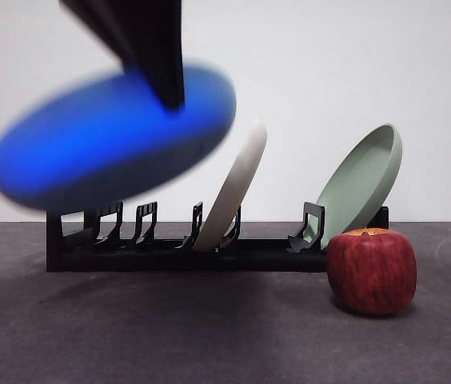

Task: Take the blue plate from the plate rack,put the plate on the table,take the apple from the table,put the apple in the plate

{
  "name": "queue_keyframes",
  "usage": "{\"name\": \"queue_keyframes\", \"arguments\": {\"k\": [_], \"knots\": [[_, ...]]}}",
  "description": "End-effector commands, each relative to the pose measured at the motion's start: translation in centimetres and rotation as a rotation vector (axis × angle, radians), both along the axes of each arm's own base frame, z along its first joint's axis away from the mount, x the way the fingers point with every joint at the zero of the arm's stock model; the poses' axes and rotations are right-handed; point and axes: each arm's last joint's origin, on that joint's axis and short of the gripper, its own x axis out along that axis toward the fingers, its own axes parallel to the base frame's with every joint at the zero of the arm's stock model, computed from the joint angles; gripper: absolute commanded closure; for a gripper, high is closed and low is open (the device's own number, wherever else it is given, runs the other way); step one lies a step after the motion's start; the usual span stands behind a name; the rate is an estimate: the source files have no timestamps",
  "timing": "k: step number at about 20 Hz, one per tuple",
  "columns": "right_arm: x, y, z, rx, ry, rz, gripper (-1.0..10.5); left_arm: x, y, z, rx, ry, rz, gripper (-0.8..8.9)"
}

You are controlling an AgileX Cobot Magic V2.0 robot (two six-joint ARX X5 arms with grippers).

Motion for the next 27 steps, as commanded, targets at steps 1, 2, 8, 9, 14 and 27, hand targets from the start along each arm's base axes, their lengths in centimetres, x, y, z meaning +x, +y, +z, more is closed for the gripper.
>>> {"name": "queue_keyframes", "arguments": {"k": [1,2,8,9,14,27], "knots": [[-0.1,0.0,0.0,-0.007,0.003,0.005,2.9,0.2,-0.3,-2.0,-0.003,0.004,0.013,8.22],[-0.1,0.0,0.0,-0.007,0.003,0.005,2.9,0.3,-0.4,-2.5,0.006,0.007,0.009,8.22],[-0.1,0.0,0.0,-0.006,0.006,0.005,2.9,1.1,-2.6,-5.2,0.035,0.086,-0.093,8.23],[-0.1,0.0,0.0,-0.005,0.006,0.004,2.9,1.2,-2.9,-6.0,0.064,0.094,-0.105,8.22],[-0.1,0.0,0.0,-0.004,0.007,0.003,2.9,2.0,-4.2,-9.7,0.17,0.156,-0.107,7.88],[1.8,3.9,-1.4,-0.076,0.107,0.19,2.9,1.1,-1.0,5.2,-0.228,-0.106,-0.023,2.8]]}}
